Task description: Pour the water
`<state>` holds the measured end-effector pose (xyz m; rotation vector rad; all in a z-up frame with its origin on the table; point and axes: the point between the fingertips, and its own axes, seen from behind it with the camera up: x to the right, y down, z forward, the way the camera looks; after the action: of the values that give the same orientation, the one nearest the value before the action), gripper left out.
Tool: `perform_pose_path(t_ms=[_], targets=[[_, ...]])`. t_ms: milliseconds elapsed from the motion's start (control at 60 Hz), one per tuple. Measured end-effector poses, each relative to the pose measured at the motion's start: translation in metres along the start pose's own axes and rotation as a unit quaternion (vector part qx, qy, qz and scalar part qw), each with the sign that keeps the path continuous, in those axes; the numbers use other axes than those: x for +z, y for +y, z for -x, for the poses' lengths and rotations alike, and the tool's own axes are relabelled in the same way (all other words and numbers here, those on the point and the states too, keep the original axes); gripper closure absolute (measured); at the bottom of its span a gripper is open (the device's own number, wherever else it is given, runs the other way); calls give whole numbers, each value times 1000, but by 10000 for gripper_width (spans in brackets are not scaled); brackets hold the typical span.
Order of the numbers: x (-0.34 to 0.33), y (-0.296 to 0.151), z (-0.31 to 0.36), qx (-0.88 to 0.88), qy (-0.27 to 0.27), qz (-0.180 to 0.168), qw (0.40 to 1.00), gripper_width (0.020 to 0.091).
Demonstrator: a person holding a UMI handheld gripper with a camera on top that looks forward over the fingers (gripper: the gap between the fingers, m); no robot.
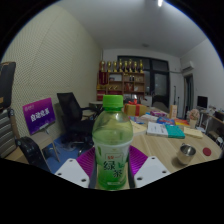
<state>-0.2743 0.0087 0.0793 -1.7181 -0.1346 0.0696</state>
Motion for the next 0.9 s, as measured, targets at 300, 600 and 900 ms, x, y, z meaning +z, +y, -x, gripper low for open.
perform_pose_path(t_ms=[300, 600, 900], targets=[[-1, -62, -29, 317, -59, 37, 946, 752], [-15, -61, -118, 805, -120, 60, 578, 755], [-22, -83, -143, 920, -138, 26, 366, 754]])
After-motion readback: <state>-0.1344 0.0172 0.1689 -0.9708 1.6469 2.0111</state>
